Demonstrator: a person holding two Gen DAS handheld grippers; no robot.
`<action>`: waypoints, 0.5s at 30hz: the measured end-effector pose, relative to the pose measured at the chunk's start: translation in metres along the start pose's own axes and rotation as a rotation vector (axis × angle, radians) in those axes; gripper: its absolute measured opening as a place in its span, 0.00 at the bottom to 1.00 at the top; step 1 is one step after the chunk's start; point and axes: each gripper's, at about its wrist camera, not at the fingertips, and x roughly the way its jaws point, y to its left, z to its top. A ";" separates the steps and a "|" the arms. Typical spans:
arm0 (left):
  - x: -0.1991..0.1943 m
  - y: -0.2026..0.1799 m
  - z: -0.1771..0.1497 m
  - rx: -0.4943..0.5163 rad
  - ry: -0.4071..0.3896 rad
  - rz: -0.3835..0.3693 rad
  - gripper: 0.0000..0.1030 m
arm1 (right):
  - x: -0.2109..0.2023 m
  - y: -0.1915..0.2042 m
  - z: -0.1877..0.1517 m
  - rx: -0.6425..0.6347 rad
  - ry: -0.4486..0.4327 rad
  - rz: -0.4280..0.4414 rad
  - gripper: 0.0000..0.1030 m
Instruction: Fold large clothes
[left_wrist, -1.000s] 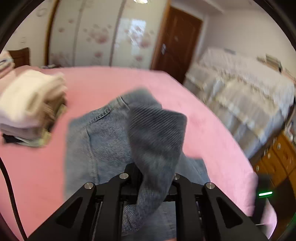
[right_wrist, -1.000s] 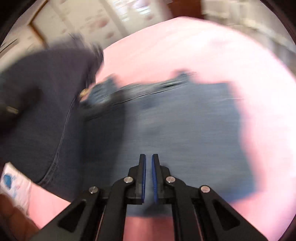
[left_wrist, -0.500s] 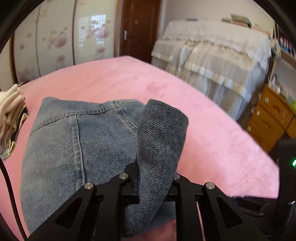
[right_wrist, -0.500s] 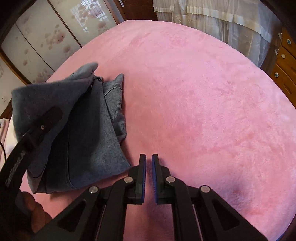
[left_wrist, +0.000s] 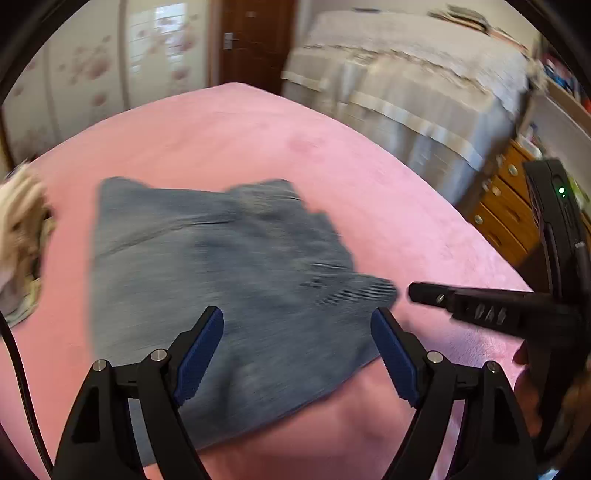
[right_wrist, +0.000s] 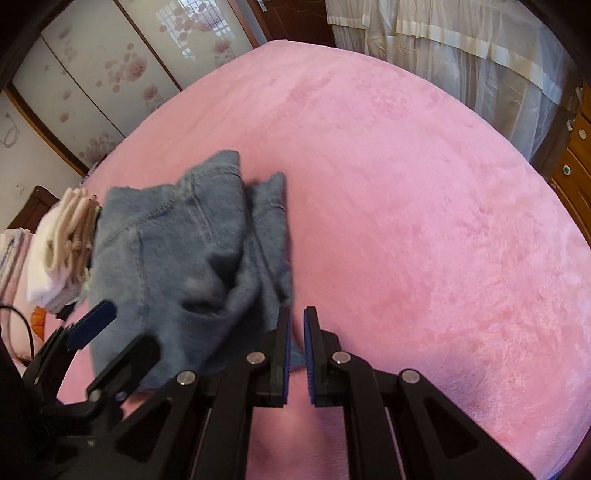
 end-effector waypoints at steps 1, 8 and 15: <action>-0.011 0.015 0.003 -0.036 0.003 0.033 0.79 | -0.004 0.005 0.002 0.000 -0.001 0.015 0.22; -0.016 0.107 -0.022 -0.237 0.163 0.188 0.80 | -0.001 0.042 0.015 -0.062 0.033 0.082 0.44; 0.021 0.144 -0.042 -0.389 0.258 0.108 0.80 | 0.040 0.067 0.009 -0.211 0.130 -0.056 0.17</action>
